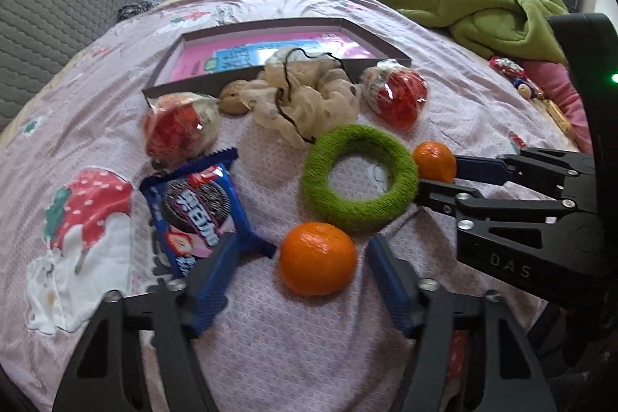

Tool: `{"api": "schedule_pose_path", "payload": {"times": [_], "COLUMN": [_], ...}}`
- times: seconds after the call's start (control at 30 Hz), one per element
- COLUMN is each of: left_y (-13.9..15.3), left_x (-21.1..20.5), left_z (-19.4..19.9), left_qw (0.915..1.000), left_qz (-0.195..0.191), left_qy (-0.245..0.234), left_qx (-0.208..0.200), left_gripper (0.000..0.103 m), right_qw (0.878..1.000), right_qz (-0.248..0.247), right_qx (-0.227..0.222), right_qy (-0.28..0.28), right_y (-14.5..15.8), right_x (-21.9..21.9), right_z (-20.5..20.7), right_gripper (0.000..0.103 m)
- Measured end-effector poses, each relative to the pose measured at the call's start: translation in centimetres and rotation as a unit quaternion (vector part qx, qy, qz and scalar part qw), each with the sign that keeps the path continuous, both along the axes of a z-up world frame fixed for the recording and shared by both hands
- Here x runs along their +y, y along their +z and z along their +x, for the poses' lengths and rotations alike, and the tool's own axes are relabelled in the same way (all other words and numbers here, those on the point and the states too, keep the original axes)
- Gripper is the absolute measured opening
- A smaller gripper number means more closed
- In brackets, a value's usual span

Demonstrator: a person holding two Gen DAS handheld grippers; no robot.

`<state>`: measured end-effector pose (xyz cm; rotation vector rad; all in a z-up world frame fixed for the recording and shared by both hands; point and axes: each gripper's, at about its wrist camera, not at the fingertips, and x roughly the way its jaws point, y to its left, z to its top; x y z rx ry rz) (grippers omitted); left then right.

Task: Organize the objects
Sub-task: 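Grasp the orange by the cookie pack with the left tool while the right tool grasps the other orange, then lift both oranges and carry them toward the grey tray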

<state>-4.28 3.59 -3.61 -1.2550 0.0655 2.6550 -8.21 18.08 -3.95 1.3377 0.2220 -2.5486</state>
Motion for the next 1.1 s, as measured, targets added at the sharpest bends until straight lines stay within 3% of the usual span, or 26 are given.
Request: {"api": "schedule_pose_path", "payload": {"times": [0.1,0.17,0.2,0.5,1.1], "left_y": [0.1,0.0,0.0,0.0,2.0], "left_x": [-0.3,-0.1,0.0,-0.3,-0.2], "left_z": [-0.2,-0.1,0.0,0.6,1.3], "left_qw": [1.0,0.9999,0.9998,0.9992,0.999], "left_qz": [0.007,0.007,0.013,0.029,0.033], "left_qy": [-0.001,-0.007,-0.013,-0.024,-0.029], "left_qx": [-0.002,-0.004,-0.007,-0.015,0.011], "left_gripper": [0.06,0.051,0.042,0.042,0.042], "right_qw": [1.0,1.0,1.0,1.0,0.999], "right_qz": [-0.002,-0.002,-0.003,-0.007,-0.015], "right_qx": [0.0,0.0,0.001,0.003,0.032], "right_qy": [0.0,0.0,0.0,-0.004,-0.01], "right_y": [0.1,0.1,0.1,0.3,2.3], "right_x": [0.1,0.1,0.1,0.2,0.4], "right_z": [0.1,0.1,0.1,0.3,0.9], "right_gripper": [0.04,0.04,0.04,0.04,0.039]}}
